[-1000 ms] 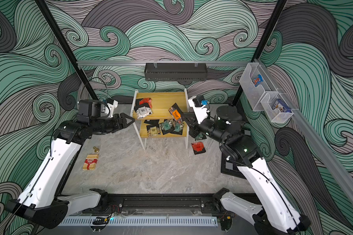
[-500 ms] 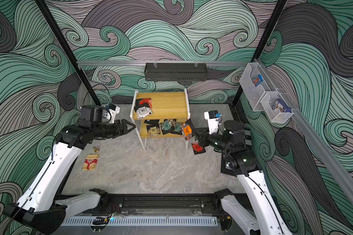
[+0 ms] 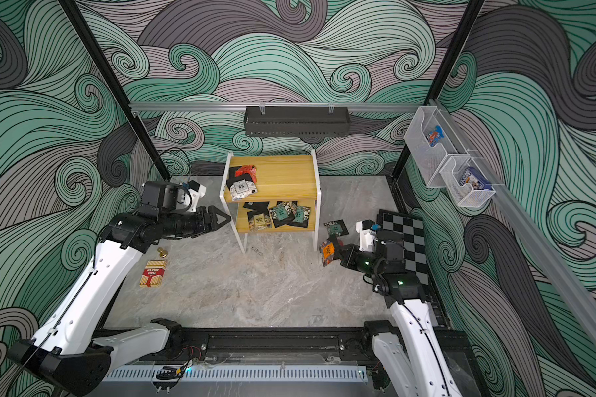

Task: Remove the tea bags from the shelf
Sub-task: Place the tea bag at the center of the board.

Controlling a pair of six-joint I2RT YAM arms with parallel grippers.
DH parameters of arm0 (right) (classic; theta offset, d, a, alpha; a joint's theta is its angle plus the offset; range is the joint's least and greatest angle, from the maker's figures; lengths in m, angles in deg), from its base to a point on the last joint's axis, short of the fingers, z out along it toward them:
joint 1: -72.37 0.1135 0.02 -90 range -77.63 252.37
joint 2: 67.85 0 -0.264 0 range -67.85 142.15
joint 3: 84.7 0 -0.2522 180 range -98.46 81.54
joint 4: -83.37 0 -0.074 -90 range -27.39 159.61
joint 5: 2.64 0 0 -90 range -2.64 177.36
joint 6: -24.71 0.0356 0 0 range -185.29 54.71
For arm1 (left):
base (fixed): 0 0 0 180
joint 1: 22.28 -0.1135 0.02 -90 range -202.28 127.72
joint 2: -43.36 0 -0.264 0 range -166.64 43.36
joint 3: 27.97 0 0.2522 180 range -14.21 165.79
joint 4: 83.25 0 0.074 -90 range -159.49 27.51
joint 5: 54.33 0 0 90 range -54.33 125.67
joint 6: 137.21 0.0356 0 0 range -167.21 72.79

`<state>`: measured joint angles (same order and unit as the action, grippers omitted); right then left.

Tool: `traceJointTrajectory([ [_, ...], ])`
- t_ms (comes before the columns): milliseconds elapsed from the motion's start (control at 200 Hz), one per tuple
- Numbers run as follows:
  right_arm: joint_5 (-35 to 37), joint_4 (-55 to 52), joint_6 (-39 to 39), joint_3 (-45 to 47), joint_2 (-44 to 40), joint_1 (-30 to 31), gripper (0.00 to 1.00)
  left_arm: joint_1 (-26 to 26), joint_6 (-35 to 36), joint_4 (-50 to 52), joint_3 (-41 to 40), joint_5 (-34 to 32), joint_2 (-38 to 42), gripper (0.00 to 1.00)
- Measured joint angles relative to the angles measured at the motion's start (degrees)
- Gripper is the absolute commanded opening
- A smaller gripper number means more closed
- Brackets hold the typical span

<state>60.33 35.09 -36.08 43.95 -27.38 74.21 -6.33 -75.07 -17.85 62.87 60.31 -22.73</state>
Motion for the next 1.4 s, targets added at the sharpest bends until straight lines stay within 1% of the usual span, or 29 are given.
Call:
traceJointTrajectory([
  [200,1.79,0.07,1.77,5.49,1.4,-1.68,0.0,0.0,0.0,-0.13,-0.87,0.0,0.74,0.7],
  [380,3.8,0.07,2.54,9.18,5.6,-3.23,0.0,0.0,0.0,-0.33,-1.42,0.0,1.6,0.7],
  [580,5.2,0.09,2.47,11.45,8.35,-5.46,0.0,0.02,-0.02,-0.46,-2.45,0.0,1.81,0.7],
  [771,6.67,0.98,2.54,12.9,9.27,-5.7,0.03,0.02,-0.04,-0.85,-3.02,0.0,1.81,0.7],
  [981,9.88,2.12,2.95,13.35,13.35,-5.73,0.05,0.02,-0.04,-1.16,-3.3,0.0,1.81,0.7],
  [1121,11.63,2.78,3.1,13.35,15.04,-5.73,0.08,0.02,-0.04,-1.31,-3.3,0.0,1.81,0.7],
  [1206,12.31,3.17,3.1,13.35,15.43,-5.73,0.14,0.02,-0.04,-1.36,-3.32,0.0,1.84,0.7],
  [1271,12.76,3.32,3.17,13.35,15.67,-5.73,0.16,0.0,-0.04,-1.4,-3.41,-0.02,1.84,0.7],
  [1401,13.49,3.45,3.32,13.35,15.78,-5.73,0.29,0.02,-0.04,-1.49,-3.5,-0.02,1.84,0.7],
])
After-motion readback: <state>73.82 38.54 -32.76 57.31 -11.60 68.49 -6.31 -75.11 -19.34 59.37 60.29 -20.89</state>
